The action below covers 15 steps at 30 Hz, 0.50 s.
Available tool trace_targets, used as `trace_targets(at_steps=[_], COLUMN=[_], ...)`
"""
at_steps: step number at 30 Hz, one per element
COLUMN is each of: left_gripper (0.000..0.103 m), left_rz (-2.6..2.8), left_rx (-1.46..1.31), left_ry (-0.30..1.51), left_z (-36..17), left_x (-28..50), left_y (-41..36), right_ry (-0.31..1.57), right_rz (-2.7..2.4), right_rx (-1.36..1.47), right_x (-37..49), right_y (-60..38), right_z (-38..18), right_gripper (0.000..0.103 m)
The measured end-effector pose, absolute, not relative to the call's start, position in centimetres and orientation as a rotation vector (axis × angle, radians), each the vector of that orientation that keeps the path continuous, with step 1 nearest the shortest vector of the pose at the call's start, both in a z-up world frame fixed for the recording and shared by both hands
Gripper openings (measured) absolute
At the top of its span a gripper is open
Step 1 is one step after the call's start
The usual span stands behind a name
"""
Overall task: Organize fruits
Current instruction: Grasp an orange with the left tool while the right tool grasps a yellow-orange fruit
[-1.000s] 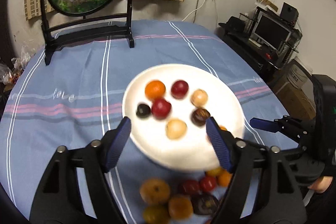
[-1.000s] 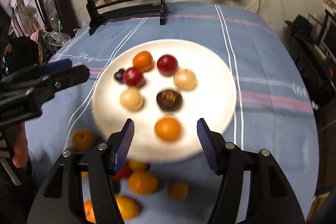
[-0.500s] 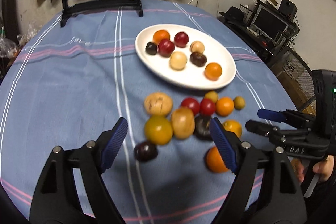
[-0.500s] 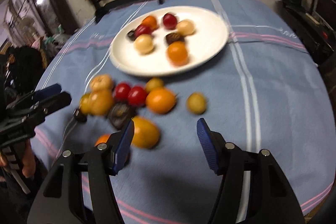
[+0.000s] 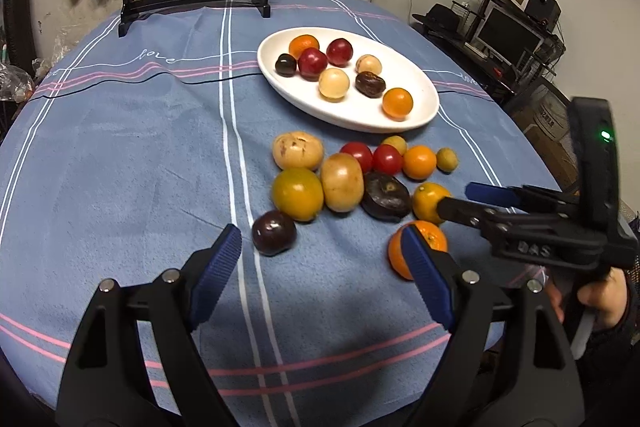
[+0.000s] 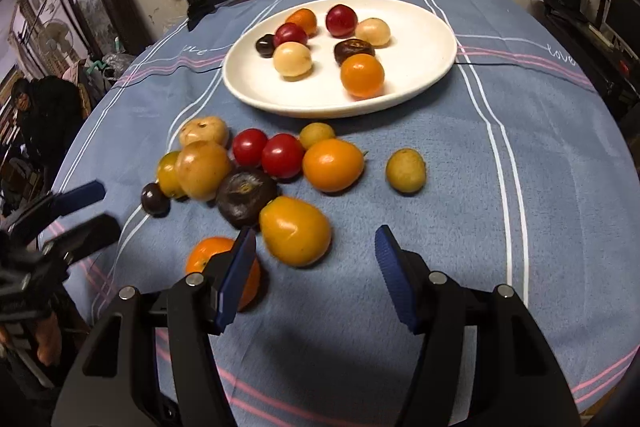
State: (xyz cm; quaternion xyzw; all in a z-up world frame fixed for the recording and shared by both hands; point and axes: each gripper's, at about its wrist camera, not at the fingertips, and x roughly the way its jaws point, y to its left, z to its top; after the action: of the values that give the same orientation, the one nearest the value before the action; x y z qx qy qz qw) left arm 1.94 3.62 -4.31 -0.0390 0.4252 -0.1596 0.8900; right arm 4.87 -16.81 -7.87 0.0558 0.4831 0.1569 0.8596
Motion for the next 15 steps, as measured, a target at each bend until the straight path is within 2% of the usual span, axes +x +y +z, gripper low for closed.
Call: trace_targets(at_steps=[2, 4, 6, 15], left_gripper=[0.084, 0.084, 0.084, 0.086], left_rz=[-0.342, -0.358, -0.378, -0.488], left_rx=[-0.08, -0.075, -0.071, -0.05], left_ry=[0.889, 0.9, 0.916, 1.026], left_z=[-4.4, -4.5, -4.8, -7.7], left_x=[1.8, 1.7, 1.7, 3.1], left_y=[3.4, 2.9, 2.4, -2.1], right_ry=[1.034, 1.066, 1.046, 0.967], right_rz=[0.365, 0.41, 0.418, 0.296], right_rx=[0.151, 0.183, 0.168, 0.154], right_x=[5.4, 6.1, 6.1, 3.2], right_y=[-16.9, -16.6, -16.5, -20.5], right_z=[-8.5, -9.6, -9.5, -7.9], right_gripper=[0.062, 0.045, 0.04, 0.04])
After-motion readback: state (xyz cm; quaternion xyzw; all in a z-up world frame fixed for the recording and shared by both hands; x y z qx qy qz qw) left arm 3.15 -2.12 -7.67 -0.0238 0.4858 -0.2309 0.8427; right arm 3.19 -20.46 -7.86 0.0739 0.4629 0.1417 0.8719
